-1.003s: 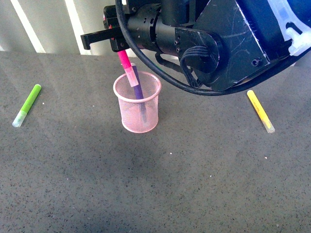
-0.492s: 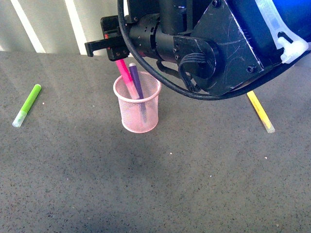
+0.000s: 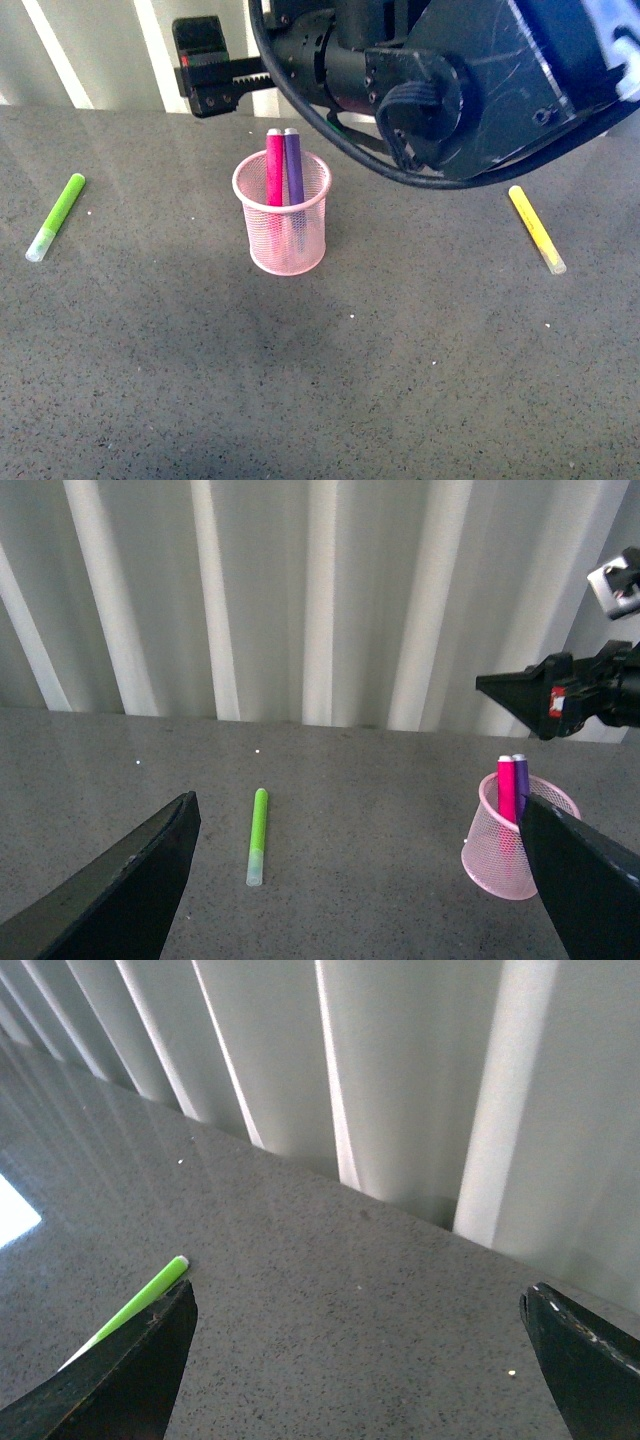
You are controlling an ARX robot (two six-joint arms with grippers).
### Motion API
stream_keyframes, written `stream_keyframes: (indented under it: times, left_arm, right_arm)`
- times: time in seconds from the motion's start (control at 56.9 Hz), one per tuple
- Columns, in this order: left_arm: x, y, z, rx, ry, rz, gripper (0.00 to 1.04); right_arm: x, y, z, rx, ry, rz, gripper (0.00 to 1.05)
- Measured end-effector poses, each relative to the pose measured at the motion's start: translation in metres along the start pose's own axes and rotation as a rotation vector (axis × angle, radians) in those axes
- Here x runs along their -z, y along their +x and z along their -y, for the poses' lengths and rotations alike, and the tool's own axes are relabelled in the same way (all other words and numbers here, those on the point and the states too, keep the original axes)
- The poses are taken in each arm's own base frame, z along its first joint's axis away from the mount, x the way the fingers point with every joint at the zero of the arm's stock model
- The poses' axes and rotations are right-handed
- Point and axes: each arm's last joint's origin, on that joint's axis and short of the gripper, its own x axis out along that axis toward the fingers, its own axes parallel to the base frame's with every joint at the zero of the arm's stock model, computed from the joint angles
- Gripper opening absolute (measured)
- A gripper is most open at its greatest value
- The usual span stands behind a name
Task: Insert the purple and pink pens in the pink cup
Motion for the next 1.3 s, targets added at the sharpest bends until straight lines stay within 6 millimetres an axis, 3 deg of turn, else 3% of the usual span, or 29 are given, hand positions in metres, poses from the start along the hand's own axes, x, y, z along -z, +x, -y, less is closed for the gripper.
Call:
stream_keyframes:
  times: [0.176,0.317,0.387,0.58,0.668,0.756,0.915,1.073,1.302]
  left_arm:
    - [0.0,0.0,0.0,0.0,0.0,0.0,0.98]
    - [0.0,0.0,0.0,0.0,0.0,0.0,0.98]
    - [0.0,0.0,0.0,-0.001,0.0,0.0,0.98]
    - [0.0,0.0,0.0,0.0,0.0,0.001,0.98]
    - [0.0,0.0,0.0,0.0,0.0,0.001,0.98]
    - [0.0,0.0,0.0,-0.003,0.0,0.001,0.98]
    - [0.0,0.0,0.0,0.0,0.0,0.001,0.98]
    - [0.0,0.0,0.0,0.0,0.0,0.001,0.98]
    - [0.0,0.0,0.0,0.0,0.0,0.002,0.98]
  right_arm:
    - [-0.029,-0.046,0.023,0.347,-0.012,-0.079,0.98]
    - [-0.022,-0.099,0.045,0.643,-0.088,-0.205,0.98]
    - [-0.017,-0.118,0.05,0.709,-0.105,-0.239,0.98]
    - [-0.018,-0.125,0.052,0.714,-0.115,-0.237,0.98]
    - [-0.009,-0.13,0.054,0.649,-0.083,-0.054,0.86]
    - [0.003,-0.164,0.054,0.611,-0.07,0.163,0.66]
    - [0.008,-0.208,0.061,0.652,-0.064,0.233,0.41]
    - [0.027,-0.247,0.057,0.629,-0.061,0.213,0.05]
    - [0.049,-0.282,0.053,0.642,-0.055,0.206,0.03]
